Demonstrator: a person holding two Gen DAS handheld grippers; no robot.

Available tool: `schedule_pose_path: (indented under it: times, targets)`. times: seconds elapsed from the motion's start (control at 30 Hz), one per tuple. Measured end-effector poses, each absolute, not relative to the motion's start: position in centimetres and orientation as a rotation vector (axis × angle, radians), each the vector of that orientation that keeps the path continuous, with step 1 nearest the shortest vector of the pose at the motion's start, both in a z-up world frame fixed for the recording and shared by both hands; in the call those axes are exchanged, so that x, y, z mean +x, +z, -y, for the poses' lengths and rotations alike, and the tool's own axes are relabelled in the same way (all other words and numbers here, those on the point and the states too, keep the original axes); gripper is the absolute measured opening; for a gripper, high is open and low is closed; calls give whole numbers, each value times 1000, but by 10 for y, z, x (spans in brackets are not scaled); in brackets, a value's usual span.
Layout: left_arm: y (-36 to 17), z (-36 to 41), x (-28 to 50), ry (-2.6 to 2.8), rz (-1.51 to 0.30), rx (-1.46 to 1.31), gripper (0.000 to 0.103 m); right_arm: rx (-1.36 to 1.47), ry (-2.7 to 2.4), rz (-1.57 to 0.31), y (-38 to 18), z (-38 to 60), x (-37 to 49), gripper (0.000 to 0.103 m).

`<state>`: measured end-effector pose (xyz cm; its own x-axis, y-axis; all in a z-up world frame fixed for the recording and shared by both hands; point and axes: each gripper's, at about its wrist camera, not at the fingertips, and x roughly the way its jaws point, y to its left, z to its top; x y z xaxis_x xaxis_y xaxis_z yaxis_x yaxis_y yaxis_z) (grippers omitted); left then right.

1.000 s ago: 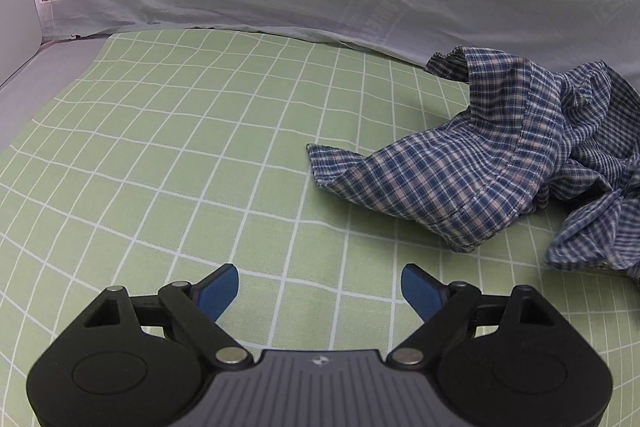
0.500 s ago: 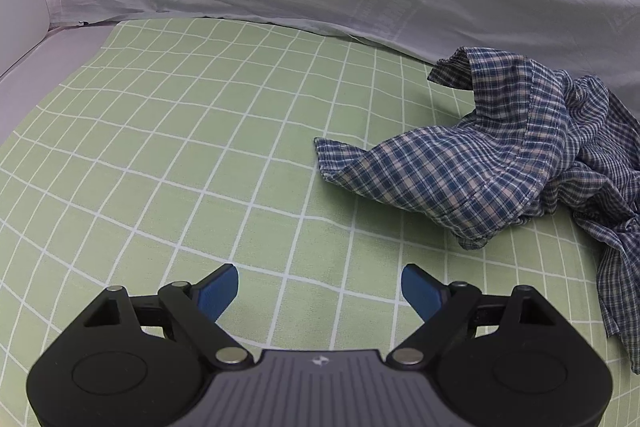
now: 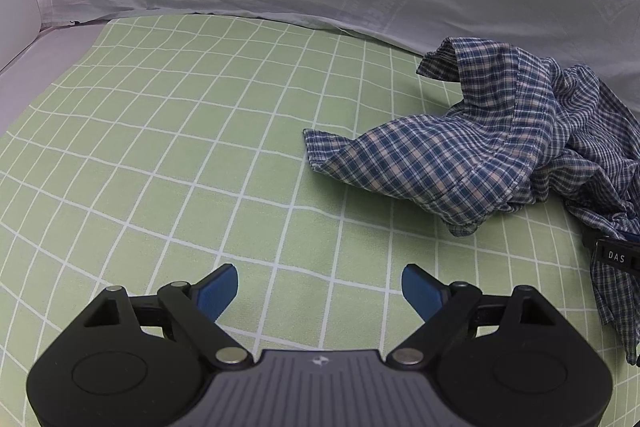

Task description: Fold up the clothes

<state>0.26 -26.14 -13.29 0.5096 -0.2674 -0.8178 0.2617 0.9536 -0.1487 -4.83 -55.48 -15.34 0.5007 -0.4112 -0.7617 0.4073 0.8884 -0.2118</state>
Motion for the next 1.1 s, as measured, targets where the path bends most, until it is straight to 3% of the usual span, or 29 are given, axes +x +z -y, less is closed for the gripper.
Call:
schedule_pose_path:
  times: [0.03,0.1,0.3,0.77,0.9,1.1]
  targets:
    - [-132,258,1,-314,-985,-13,89,23,-495,-920,-154,558,-50,16]
    - [-130,250,-2,-304,-983,-27,89,76,-490,-904,-154,563,-58,7]
    - [-124,227,-12,-276,-977,-68,89,238,-357,-894,-148,543,-72,6]
    - [-97,140,-31,-153,-935,-176,89,465,226,-977,-143,367,-83,8]
    - [-93,137,-32,-163,-931,-197,89,441,161,-874,-112,385,-95,44]
    - [-89,176,-33,-291,-921,-183,89,276,-77,-710,-67,441,-113,84]
